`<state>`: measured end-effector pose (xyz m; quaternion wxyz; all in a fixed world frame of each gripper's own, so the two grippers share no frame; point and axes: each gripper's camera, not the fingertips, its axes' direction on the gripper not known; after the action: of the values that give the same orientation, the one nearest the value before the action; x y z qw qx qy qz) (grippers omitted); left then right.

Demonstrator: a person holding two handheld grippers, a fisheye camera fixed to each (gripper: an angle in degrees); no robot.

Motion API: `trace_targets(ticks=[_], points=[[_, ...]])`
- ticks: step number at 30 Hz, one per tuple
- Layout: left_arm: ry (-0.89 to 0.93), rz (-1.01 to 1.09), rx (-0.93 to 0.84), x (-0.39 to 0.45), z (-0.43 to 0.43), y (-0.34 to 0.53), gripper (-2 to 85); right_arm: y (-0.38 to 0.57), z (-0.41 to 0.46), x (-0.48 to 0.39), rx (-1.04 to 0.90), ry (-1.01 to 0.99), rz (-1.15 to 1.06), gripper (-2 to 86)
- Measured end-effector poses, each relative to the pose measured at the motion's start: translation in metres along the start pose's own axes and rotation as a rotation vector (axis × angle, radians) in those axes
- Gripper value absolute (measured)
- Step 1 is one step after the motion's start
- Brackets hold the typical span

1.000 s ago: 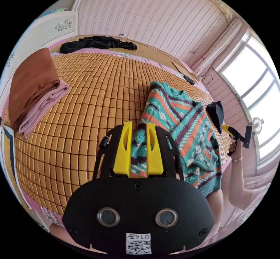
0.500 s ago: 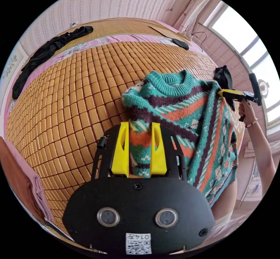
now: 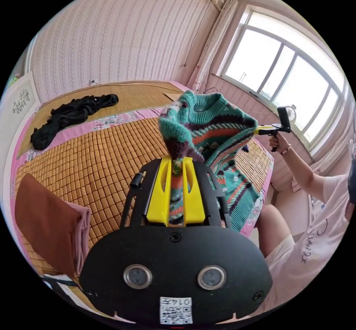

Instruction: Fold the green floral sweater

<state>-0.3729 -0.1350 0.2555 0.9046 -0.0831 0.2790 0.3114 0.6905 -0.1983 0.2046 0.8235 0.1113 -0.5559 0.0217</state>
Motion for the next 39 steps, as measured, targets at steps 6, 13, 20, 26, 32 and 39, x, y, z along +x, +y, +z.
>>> trace_targets(ticks=[6, 13, 20, 26, 32, 39], points=[[-0.118, -0.284, -0.175, 0.031, -0.006, 0.196, 8.6, 0.191, 0.068, -0.013, -0.342, 0.274, 0.304, 2.0], [-0.034, -0.519, 0.002, 0.055, -0.009, 0.274, 11.7, 0.261, 0.051, -0.018, 0.044, 0.035, 0.574, 15.7], [-0.014, -0.657, -0.17, 0.05, 0.083, 0.284, 15.0, 0.263, 0.112, 0.004, -0.112, 0.038, 0.755, 12.7], [-0.028, -0.574, -0.224, 0.045, 0.075, 0.288, 0.7, 0.271, 0.095, -0.035, -0.15, -0.067, 0.671, 8.2], [-0.052, -0.618, -0.182, 0.02, 0.049, 0.344, -0.8, 0.34, 0.102, -0.075, -0.082, -0.126, 0.796, 6.7], [-0.134, -0.576, -0.058, 0.067, 0.035, 0.399, 0.8, 0.407, 0.096, -0.153, 0.086, -0.074, 0.874, 0.6]])
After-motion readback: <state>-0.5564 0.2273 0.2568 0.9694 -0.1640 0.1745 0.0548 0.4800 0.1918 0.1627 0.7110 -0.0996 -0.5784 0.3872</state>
